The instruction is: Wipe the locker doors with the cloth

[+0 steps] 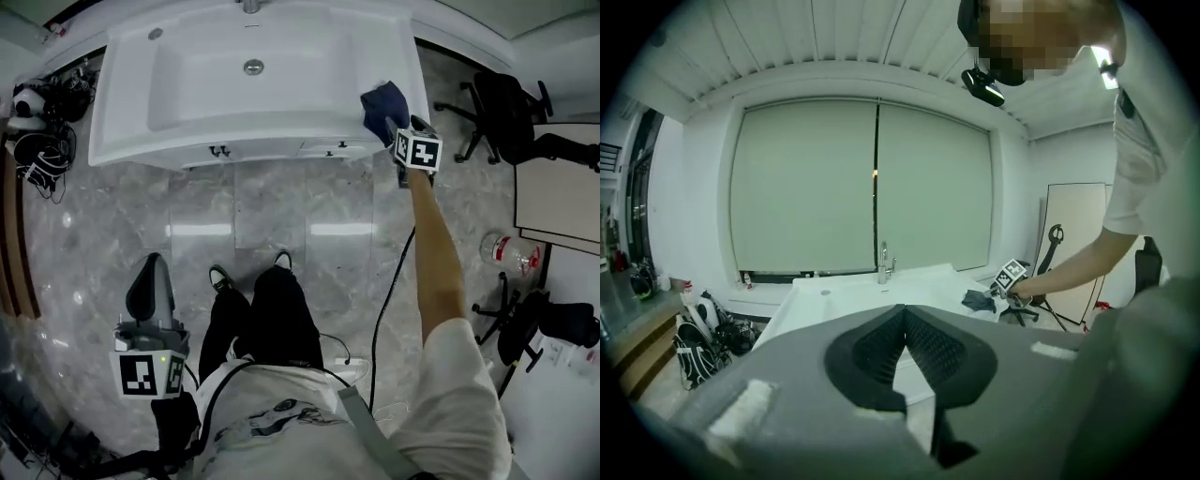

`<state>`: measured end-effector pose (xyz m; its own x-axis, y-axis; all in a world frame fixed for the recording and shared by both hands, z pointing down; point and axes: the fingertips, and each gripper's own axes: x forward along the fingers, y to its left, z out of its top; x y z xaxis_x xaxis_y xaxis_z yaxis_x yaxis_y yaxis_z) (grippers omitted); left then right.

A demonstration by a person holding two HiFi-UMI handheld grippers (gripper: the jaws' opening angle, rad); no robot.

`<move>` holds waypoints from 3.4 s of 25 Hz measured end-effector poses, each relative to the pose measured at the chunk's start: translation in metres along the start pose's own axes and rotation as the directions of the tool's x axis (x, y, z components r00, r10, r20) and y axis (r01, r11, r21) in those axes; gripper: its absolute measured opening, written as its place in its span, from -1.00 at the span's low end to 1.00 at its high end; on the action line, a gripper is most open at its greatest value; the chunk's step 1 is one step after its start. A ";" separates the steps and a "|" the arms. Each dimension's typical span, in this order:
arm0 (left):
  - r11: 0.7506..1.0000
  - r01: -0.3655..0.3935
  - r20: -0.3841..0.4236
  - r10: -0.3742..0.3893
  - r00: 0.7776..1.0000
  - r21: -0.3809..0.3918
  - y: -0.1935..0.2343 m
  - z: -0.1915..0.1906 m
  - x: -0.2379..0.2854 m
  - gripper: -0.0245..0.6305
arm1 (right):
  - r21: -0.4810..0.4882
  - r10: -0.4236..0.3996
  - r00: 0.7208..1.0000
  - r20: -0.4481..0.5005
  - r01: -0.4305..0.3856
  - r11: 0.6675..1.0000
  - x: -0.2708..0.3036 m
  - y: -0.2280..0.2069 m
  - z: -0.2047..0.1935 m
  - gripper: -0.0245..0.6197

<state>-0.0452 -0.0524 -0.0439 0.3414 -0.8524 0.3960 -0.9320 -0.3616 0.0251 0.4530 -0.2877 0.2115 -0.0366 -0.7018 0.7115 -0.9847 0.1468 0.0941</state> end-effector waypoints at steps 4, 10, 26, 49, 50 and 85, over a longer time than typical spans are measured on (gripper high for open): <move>0.999 -0.037 -0.037 0.037 0.999 0.010 0.002 -0.013 -0.005 -0.92 | -0.035 -0.012 0.994 -0.104 0.009 0.999 0.044 -0.020 0.002 0.09; 0.996 -0.084 -0.075 0.083 0.994 -0.010 0.015 -0.036 -0.013 -0.92 | -0.053 0.001 0.976 -0.216 -0.013 0.999 0.074 -0.003 -0.015 -0.51; 0.987 -0.113 0.065 0.121 0.991 -0.110 0.090 -0.100 -0.040 -0.92 | -0.155 0.298 0.852 0.431 -0.255 0.954 -0.119 0.298 0.057 -0.70; 0.928 -0.300 0.304 0.357 0.883 -0.220 0.263 -0.553 0.035 -0.92 | -0.639 0.541 0.573 0.616 -0.039 0.769 0.154 0.747 -0.070 -0.70; 0.929 -0.296 0.317 0.356 0.879 -0.223 0.264 -0.563 0.038 -0.92 | -0.632 0.528 0.576 0.623 -0.026 0.774 0.164 0.749 -0.067 -0.70; 0.947 -0.238 0.344 0.303 0.889 -0.217 0.254 -0.593 0.064 -0.92 | -0.328 0.187 0.678 0.711 0.085 0.941 0.192 0.566 -0.079 -0.70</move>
<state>-0.3320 0.0249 0.5324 0.0632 -0.9970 0.0437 -0.9901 -0.0572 0.1282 -0.0977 -0.2838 0.4561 -0.3298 -0.9440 0.0048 -0.8737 0.3071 0.3774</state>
